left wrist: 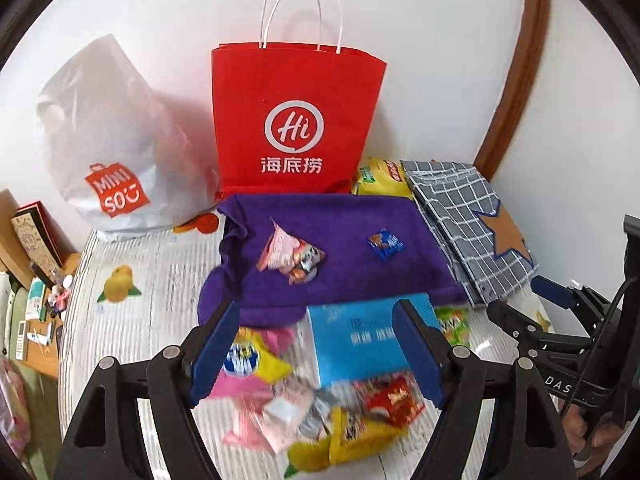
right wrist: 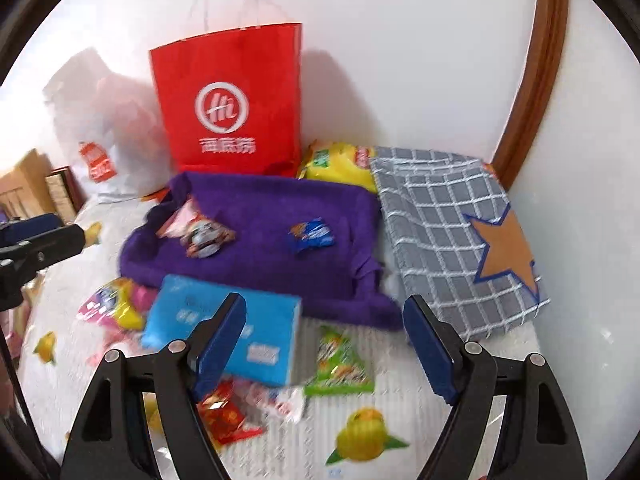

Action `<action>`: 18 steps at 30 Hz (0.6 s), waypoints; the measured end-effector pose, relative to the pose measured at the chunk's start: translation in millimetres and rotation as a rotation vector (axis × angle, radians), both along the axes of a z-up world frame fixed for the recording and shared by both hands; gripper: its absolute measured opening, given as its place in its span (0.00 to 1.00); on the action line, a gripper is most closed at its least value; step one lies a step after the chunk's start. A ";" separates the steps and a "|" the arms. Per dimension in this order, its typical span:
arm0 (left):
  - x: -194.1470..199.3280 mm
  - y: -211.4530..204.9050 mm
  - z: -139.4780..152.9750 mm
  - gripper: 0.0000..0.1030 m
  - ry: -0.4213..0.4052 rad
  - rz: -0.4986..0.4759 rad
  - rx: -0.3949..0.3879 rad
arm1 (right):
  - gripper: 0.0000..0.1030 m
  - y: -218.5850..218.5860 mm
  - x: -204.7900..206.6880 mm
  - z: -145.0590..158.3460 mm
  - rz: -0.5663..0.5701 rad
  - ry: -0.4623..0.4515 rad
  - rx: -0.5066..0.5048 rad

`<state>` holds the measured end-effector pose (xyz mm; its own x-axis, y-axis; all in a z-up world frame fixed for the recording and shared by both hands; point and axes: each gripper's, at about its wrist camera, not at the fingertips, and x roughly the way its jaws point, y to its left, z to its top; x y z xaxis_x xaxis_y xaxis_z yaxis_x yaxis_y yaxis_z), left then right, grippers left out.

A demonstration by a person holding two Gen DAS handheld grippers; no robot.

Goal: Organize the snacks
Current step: 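Withdraw both tools from the towel back toward the snack pile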

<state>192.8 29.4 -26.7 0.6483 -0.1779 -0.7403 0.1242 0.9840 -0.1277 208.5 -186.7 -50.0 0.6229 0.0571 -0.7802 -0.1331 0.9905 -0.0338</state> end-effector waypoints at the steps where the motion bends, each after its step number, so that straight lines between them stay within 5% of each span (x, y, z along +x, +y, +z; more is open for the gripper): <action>1: -4.5 -1.1 -1.1 0.75 -0.002 -0.002 0.000 | 0.78 -0.1 -4.3 0.6 0.003 -0.003 0.011; 18: -65.4 7.1 -21.4 0.75 -0.033 0.051 -0.033 | 0.78 -31.6 -65.8 -1.6 -0.035 -0.114 0.175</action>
